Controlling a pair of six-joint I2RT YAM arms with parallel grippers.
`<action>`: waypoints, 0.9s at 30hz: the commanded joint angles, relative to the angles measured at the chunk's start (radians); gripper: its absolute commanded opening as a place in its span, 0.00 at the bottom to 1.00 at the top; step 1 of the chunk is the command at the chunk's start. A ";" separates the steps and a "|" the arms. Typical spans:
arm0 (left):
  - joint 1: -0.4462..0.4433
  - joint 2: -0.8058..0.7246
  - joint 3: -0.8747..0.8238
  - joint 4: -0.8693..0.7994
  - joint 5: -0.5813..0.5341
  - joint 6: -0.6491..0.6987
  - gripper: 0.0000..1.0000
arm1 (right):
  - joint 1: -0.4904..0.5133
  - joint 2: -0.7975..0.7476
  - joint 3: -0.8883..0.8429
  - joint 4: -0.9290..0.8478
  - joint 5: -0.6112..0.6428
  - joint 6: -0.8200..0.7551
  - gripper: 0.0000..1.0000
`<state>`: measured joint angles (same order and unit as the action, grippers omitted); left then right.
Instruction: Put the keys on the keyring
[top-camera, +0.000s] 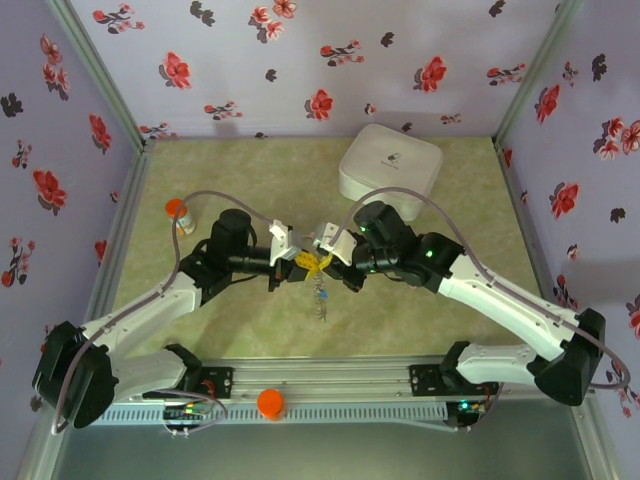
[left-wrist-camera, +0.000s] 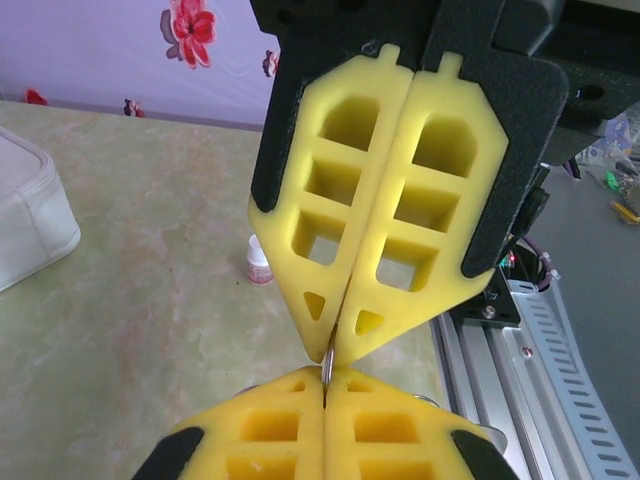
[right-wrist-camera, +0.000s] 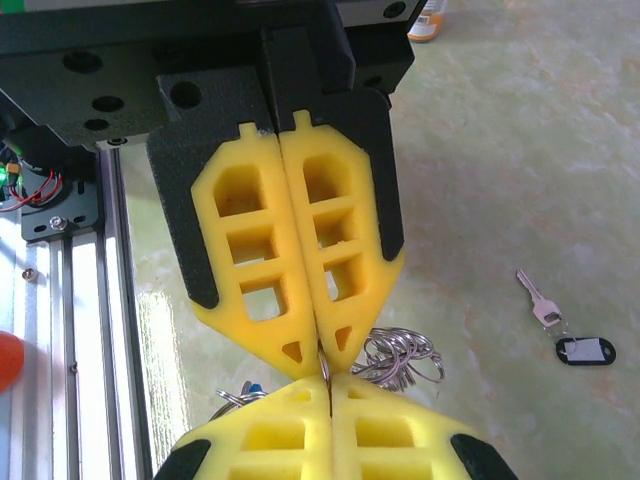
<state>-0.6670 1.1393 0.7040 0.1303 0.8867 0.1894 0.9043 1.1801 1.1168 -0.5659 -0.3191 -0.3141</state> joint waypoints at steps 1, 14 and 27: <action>-0.005 -0.020 -0.034 0.098 0.003 -0.024 0.00 | -0.033 -0.082 -0.036 0.141 -0.056 0.075 0.24; -0.005 -0.060 -0.268 0.845 -0.066 -0.326 0.00 | -0.140 -0.345 -0.502 0.813 -0.221 0.225 0.39; -0.011 -0.009 -0.269 0.974 0.021 -0.423 0.00 | -0.087 -0.279 -0.478 0.876 -0.287 0.191 0.30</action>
<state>-0.6704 1.1297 0.4351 1.0183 0.8768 -0.2050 0.8051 0.8936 0.6136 0.2390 -0.5819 -0.1223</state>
